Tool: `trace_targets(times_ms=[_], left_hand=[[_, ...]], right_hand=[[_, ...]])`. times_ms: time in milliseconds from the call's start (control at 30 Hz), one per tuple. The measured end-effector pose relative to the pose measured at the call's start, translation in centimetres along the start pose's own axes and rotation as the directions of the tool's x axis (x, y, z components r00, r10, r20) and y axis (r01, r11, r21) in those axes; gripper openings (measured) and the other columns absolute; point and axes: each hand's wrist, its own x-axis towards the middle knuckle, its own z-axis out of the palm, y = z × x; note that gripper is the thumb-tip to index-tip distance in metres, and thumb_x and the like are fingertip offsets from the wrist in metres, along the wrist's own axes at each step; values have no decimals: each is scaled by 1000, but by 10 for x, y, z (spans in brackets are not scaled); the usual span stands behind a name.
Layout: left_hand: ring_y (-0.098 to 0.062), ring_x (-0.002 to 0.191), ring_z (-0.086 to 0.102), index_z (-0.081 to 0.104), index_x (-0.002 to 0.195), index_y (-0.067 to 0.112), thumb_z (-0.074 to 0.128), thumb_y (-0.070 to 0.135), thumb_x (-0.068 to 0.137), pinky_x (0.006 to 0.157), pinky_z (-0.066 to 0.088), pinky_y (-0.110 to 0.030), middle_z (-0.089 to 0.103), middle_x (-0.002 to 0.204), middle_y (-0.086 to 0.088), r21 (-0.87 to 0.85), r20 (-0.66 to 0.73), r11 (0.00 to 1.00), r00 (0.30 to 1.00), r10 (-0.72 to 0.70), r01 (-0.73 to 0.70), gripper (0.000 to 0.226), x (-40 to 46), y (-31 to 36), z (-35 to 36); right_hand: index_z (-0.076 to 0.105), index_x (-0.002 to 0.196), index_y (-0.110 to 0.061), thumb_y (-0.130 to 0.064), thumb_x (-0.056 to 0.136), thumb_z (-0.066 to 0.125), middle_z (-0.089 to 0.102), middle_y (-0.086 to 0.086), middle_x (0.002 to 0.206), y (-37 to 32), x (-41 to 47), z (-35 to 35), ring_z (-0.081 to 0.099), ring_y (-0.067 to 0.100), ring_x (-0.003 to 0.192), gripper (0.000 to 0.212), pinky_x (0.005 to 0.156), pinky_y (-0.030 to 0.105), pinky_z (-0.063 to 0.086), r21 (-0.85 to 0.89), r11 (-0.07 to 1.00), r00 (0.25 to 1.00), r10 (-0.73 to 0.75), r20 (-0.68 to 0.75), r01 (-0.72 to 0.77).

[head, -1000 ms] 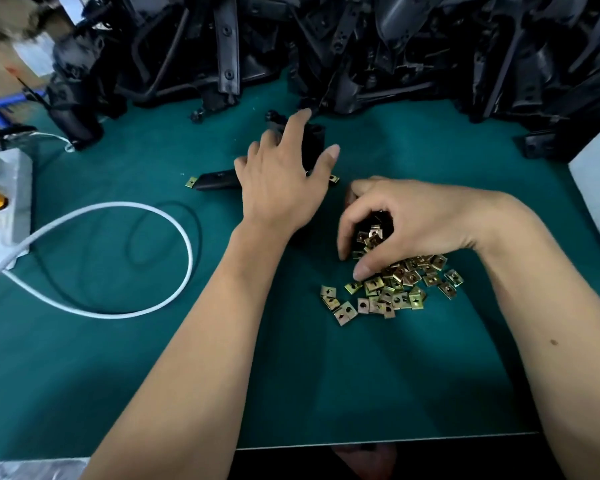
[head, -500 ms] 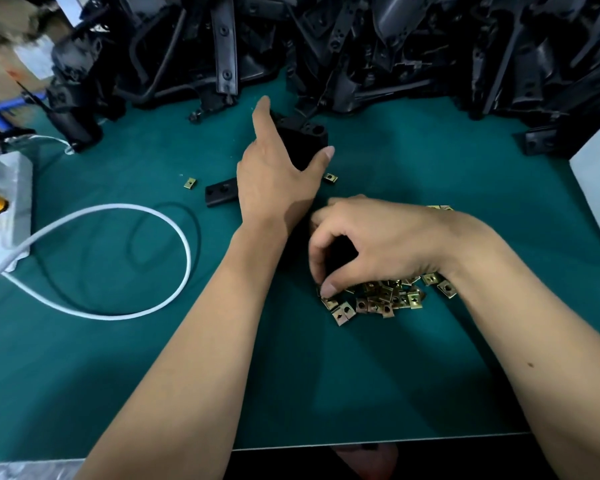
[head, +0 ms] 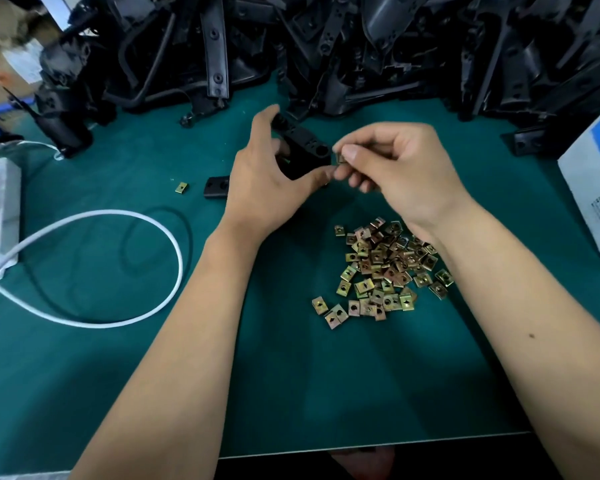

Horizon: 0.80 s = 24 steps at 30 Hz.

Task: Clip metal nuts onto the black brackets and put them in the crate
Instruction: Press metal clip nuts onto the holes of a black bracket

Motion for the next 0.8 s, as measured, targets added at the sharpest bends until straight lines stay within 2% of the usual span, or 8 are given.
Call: trace_targets(times_ms=[67,133,200,300,433,600,733,800], left_hand=[[-3,93,63,37,148,21,89,54,70,79,44,-10,69,91,14,-26,42,998,998,55,-54,100,-3,2,-1],[-4,91,65,38,145,22,91,51,68,82,49,-17,71,91,11,-43,87,995,992,92,-89,98,-6,4,-2],[-9,89,67,38,143,21,93,48,67,84,52,-28,72,92,8,-50,115,992,986,123,-118,98,-8,6,-2],[-12,86,67,39,143,18,95,47,65,82,53,-35,71,91,5,-66,114,984,979,170,-164,100,-9,10,-2],[-7,86,66,40,144,20,94,48,64,83,53,-32,69,92,10,-53,116,978,972,206,-201,101,-9,9,0],[-7,86,66,41,143,20,94,50,62,81,53,-31,67,91,11,-49,114,971,964,239,-235,101,-8,8,0],[-4,88,64,41,145,22,93,53,62,83,52,-28,66,93,16,-45,125,969,961,249,-245,103,-7,8,1],[-4,90,63,41,146,23,93,53,61,86,52,-31,65,94,16,-35,141,969,959,246,-243,104,-8,7,0]], right_hand=[[75,106,-3,0,97,65,77,10,84,2,2,-5,64,14,73,13,67,22,52,147,986,995,89,-33,-83],[74,108,-3,1,95,68,78,10,89,4,3,-9,66,15,77,15,71,22,54,208,970,990,139,-30,-129],[75,104,-4,-3,97,66,77,8,84,6,5,-11,64,13,73,11,67,22,52,182,974,988,143,-50,-132],[75,94,-8,-12,100,66,70,1,69,9,6,-12,57,9,62,12,57,20,46,104,984,986,152,-73,-144],[74,84,-12,-17,100,67,64,-1,63,11,6,-11,53,9,57,18,52,19,42,57,981,983,185,-5,-185],[72,81,-11,-18,100,67,60,-3,59,11,6,-10,51,9,55,21,49,17,39,57,973,972,221,78,-226],[71,82,-8,-16,101,65,59,-2,58,12,7,-10,49,10,55,21,47,17,38,84,965,967,242,82,-249],[72,80,-9,-16,99,67,58,-2,57,12,7,-10,49,9,53,21,47,17,38,51,970,969,233,80,-237]])
